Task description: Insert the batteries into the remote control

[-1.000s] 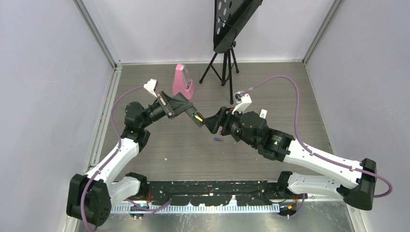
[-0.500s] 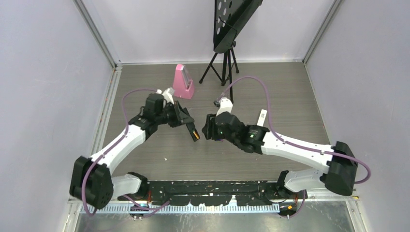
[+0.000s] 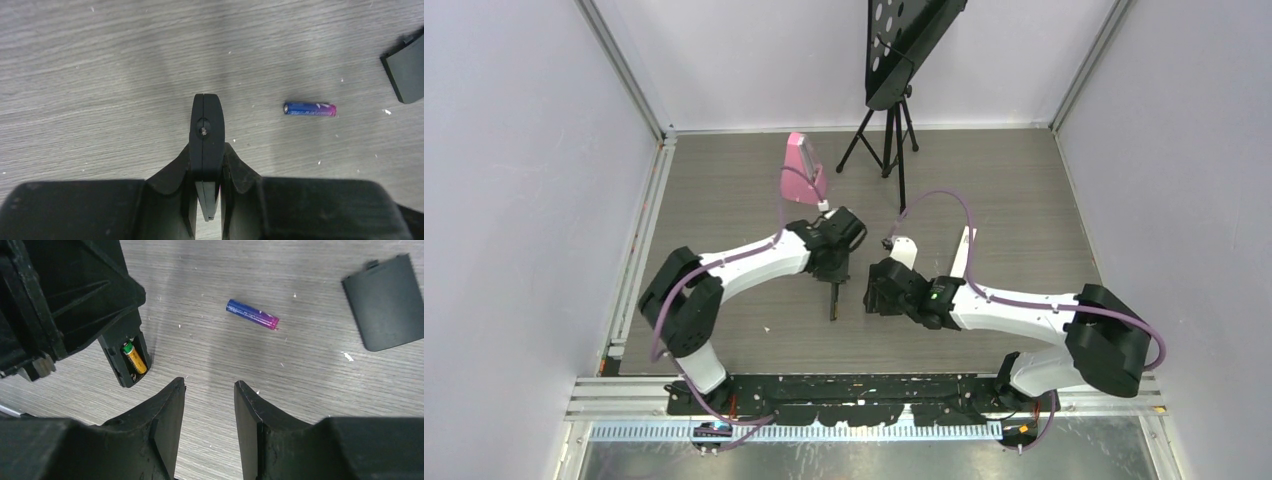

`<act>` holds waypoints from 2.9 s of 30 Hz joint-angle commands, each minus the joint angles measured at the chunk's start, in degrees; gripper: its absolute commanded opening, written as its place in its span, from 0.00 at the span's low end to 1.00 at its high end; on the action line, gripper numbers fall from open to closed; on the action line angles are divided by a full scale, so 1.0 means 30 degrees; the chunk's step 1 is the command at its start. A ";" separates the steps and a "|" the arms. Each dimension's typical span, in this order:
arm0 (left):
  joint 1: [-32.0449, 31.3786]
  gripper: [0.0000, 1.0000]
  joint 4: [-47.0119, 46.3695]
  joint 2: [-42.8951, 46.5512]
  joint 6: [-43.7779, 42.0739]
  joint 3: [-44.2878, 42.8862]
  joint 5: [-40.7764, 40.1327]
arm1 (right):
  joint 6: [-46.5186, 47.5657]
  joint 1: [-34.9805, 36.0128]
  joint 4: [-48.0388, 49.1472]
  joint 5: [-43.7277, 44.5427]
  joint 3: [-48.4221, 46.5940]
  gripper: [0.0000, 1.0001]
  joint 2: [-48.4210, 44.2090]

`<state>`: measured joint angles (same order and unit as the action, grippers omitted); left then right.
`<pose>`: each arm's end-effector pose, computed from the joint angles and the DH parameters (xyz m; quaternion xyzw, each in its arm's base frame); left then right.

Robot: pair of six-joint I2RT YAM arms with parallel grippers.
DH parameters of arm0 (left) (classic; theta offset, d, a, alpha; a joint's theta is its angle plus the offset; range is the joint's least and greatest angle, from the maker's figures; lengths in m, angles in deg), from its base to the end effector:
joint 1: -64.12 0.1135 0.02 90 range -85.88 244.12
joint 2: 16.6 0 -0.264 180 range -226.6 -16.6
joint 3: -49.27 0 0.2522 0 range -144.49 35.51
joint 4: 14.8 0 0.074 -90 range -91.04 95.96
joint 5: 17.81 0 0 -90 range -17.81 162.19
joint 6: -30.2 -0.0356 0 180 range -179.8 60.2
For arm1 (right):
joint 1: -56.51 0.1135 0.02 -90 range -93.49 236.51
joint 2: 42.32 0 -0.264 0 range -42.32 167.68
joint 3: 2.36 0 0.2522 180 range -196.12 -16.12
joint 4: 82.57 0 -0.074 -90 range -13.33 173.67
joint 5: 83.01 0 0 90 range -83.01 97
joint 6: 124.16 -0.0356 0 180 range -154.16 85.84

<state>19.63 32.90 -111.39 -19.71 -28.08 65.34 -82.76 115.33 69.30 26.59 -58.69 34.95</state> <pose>0.2374 -0.2273 0.2018 0.0246 0.9746 -0.1014 0.1982 0.1489 0.2230 0.1996 -0.0230 0.9248 0.1833 0.3325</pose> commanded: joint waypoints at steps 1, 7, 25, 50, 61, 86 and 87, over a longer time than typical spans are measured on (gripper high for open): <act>-0.1558 0.00 0.3477 -0.1963 0.0793 -0.2900 -0.5491 | -0.1005 -0.0010 0.2437 -0.0871 0.0873 0.46 0.0227; -0.2234 0.00 0.6123 -0.4284 0.1780 -0.5302 -0.7941 | -0.1078 -0.0018 0.2976 -0.0985 0.1272 0.47 0.0654; 0.0208 0.00 0.3854 -0.0184 0.0753 -0.3163 -0.8242 | -0.1923 -0.0039 -0.3288 -0.1352 -0.2167 0.40 0.3547; 0.2495 0.00 0.0499 0.1892 -0.1253 -0.0492 -0.5632 | -0.4567 0.0137 -0.9570 -0.2506 -0.0352 0.68 -0.1380; 0.2557 0.00 -0.0187 0.2133 -0.1470 0.0180 -0.5337 | -0.6267 0.0137 -0.9967 -0.7371 0.1497 0.70 -0.1919; 0.3014 0.00 -0.0696 0.2742 -0.1688 0.1111 -0.4820 | -0.4990 0.0165 -1.2438 -0.4391 0.1012 0.66 -0.1364; 0.3022 0.00 -0.0745 0.2803 -0.1703 0.1160 -0.4808 | -0.5111 0.0144 -1.2946 -0.4019 0.0933 0.70 -0.1645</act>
<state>28.20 32.79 -106.12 -24.30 -24.98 51.02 -98.76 115.53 36.64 9.04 -53.09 32.55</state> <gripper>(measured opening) 0.178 0.639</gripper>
